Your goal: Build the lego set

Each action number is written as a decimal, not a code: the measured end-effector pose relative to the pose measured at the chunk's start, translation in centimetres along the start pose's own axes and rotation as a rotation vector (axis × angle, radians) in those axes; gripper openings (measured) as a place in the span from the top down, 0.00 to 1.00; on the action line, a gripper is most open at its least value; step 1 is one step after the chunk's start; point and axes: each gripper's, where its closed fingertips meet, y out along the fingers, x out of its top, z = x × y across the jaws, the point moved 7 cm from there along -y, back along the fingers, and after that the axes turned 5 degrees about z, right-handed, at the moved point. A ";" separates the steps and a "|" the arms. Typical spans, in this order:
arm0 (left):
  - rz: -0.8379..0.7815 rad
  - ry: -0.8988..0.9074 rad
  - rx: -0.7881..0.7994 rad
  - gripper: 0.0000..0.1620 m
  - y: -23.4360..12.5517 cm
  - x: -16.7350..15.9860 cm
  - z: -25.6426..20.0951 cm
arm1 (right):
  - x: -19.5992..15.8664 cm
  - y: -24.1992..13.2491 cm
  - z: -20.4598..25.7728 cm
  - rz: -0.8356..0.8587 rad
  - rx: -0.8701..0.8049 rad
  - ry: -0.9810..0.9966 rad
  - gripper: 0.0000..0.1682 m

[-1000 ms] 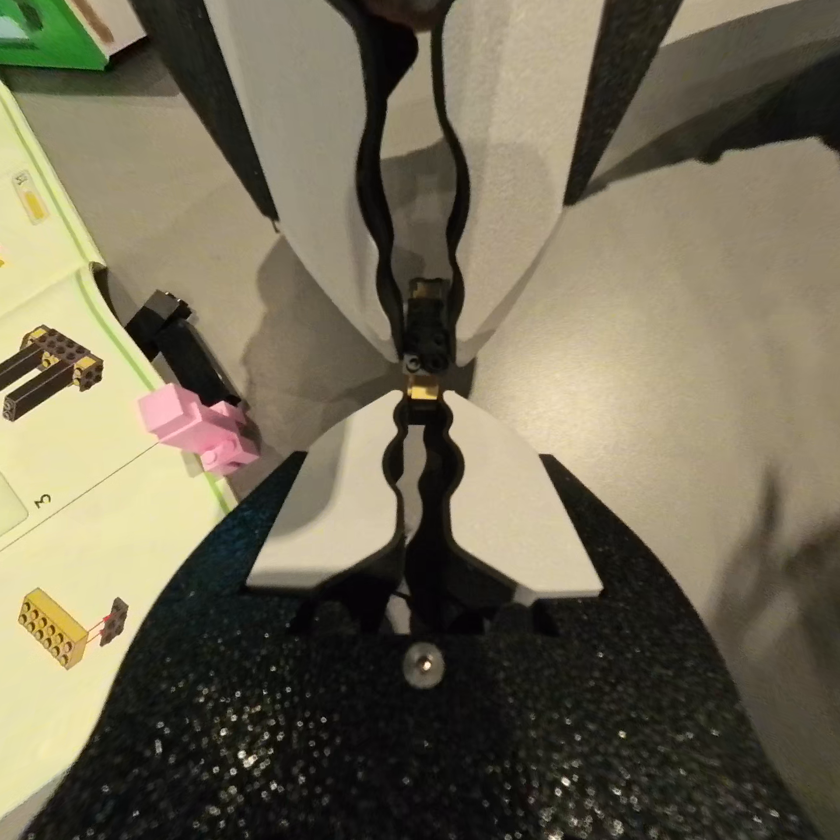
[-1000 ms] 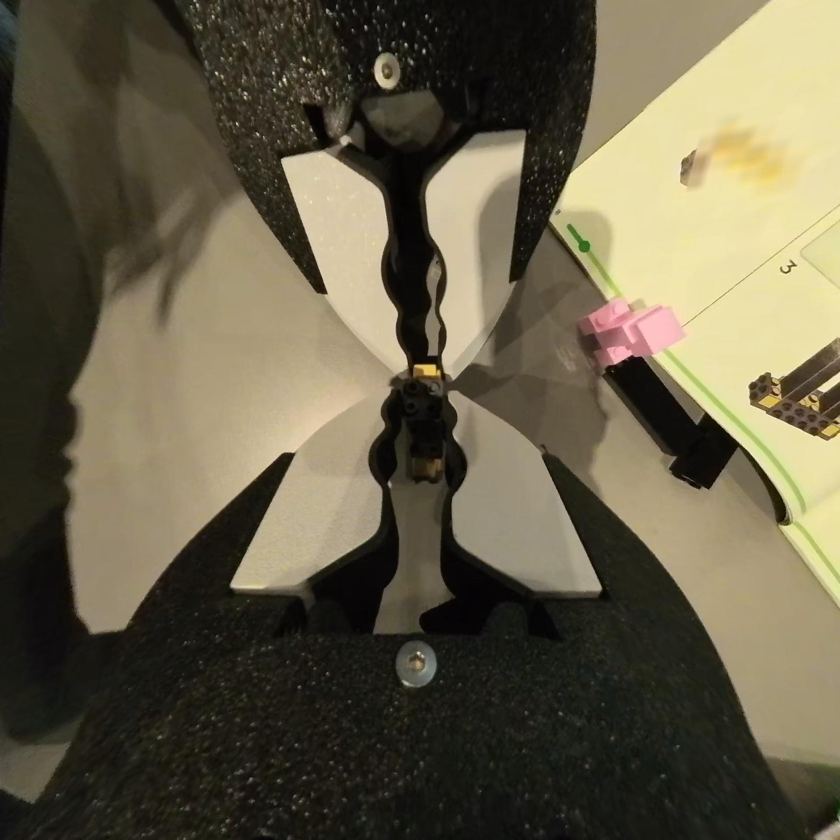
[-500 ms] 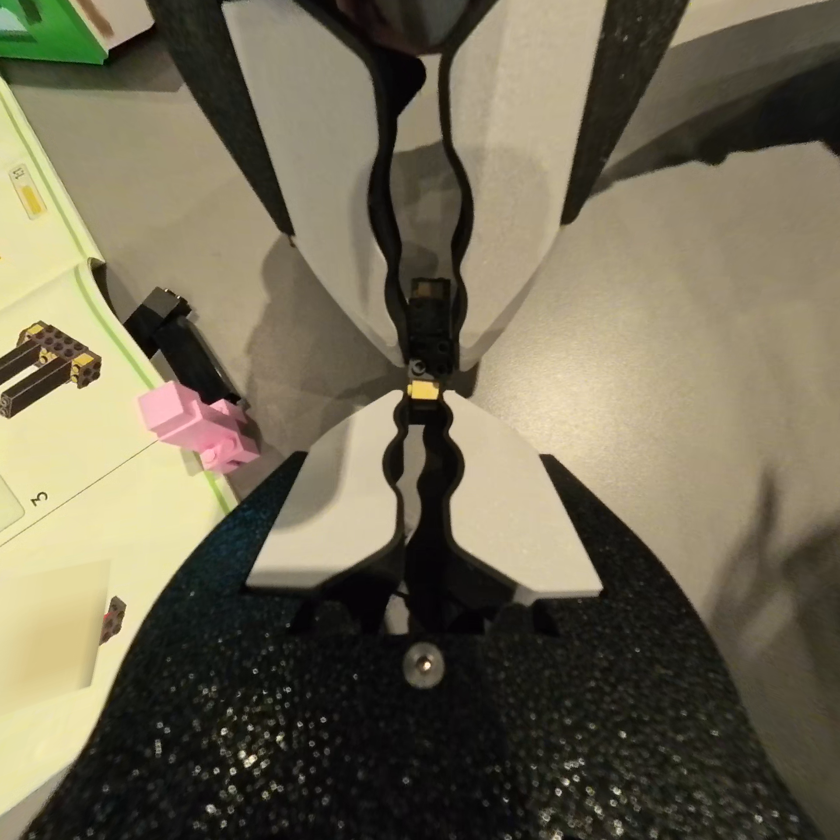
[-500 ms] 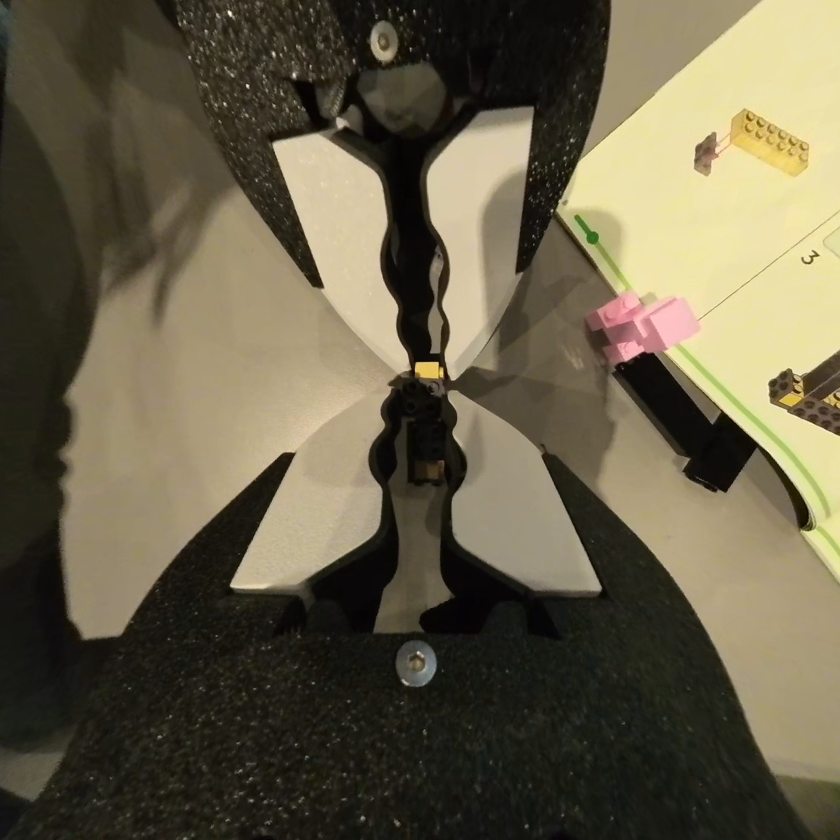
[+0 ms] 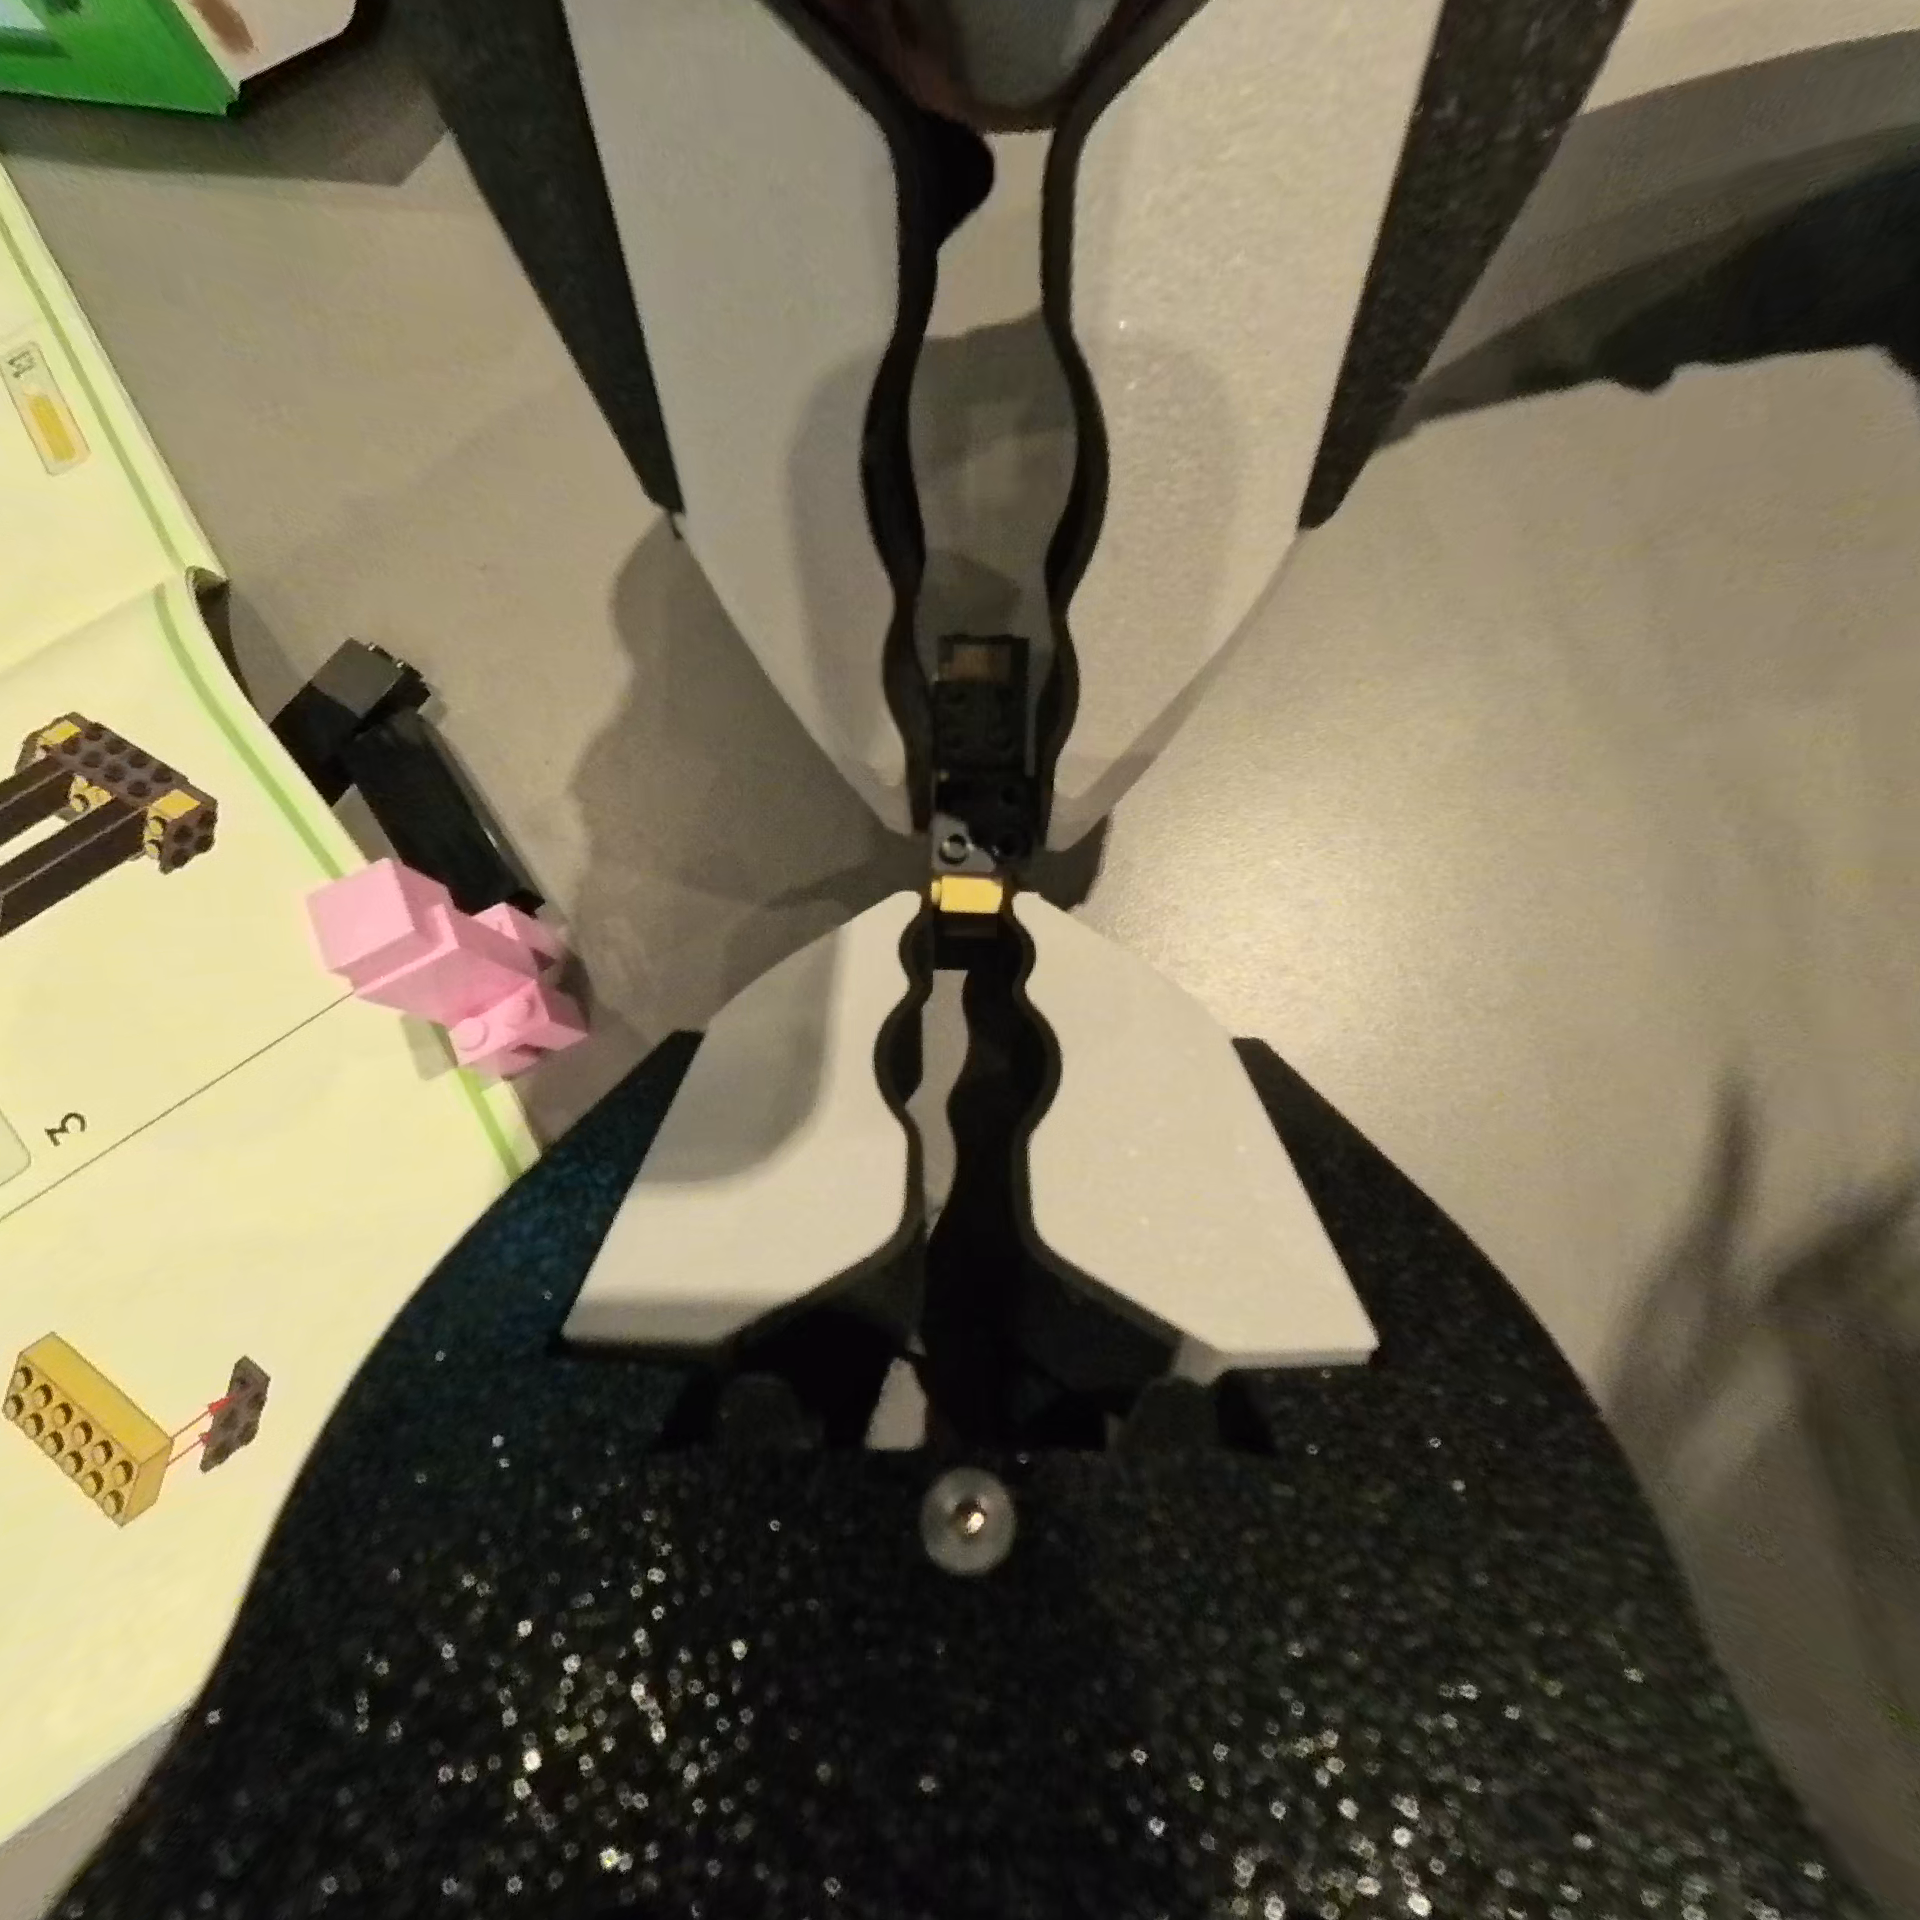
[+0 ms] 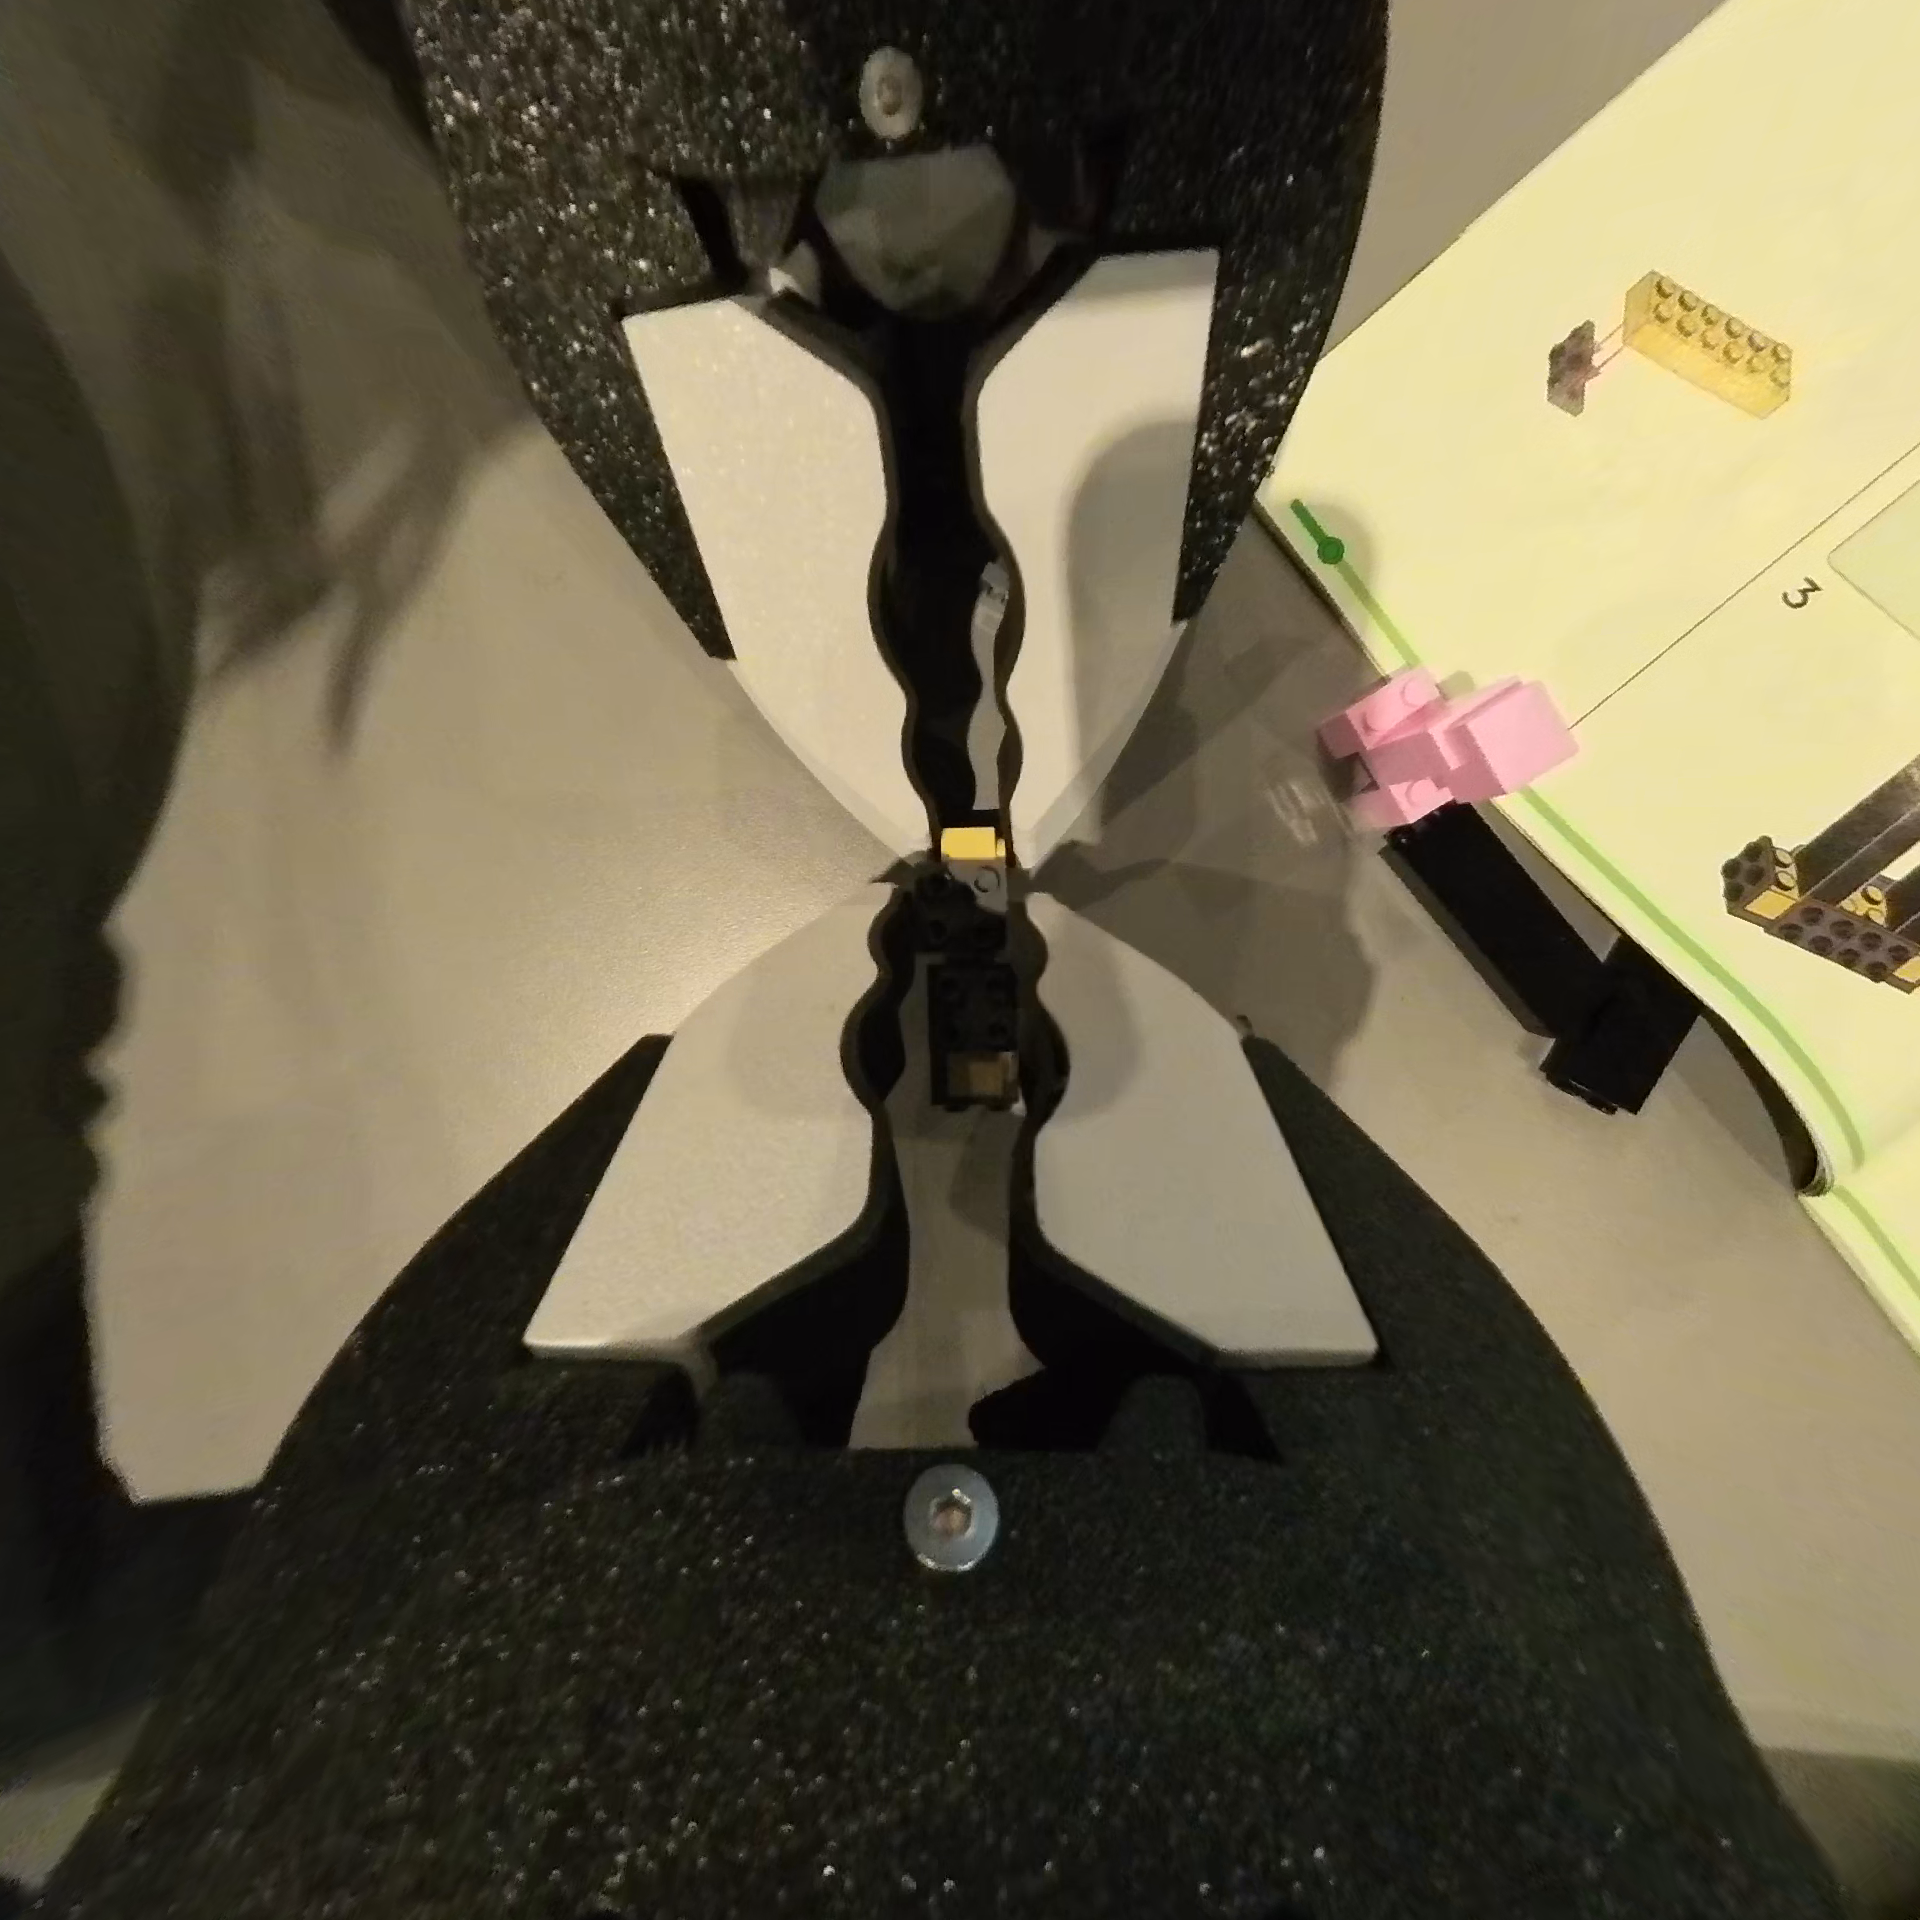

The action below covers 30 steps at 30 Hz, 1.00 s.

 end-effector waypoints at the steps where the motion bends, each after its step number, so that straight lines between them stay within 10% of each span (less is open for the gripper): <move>1: 0.000 -0.001 0.000 0.93 0.0 0.0 0.0 | 0.0 0.0 0.0 -0.003 -0.007 -0.001 0.90; 30: -0.001 -0.004 -0.007 0.88 -0.3 -0.4 -0.3 | -3.5 1.2 4.7 -0.294 -0.094 0.187 0.84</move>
